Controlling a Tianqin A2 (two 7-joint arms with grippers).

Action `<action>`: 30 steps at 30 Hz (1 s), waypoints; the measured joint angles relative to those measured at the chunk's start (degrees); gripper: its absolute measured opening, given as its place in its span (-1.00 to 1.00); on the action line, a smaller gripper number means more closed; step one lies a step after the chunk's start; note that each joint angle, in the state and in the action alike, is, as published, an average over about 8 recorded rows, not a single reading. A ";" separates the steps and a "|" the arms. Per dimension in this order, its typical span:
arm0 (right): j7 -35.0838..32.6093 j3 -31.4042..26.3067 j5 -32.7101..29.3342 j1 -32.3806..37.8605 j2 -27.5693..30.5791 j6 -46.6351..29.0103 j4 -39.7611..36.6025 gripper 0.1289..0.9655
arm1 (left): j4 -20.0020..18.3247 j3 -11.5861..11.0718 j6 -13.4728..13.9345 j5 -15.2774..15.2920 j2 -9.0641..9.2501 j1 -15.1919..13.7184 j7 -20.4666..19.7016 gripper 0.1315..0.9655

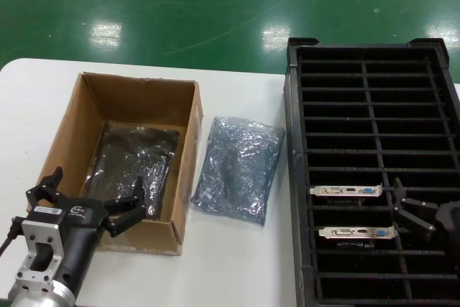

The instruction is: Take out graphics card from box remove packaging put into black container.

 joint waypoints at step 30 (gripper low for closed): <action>0.00 0.00 0.02 -0.01 0.00 0.01 0.00 1.00 | 0.00 0.00 -0.01 -0.01 0.00 0.00 0.00 1.00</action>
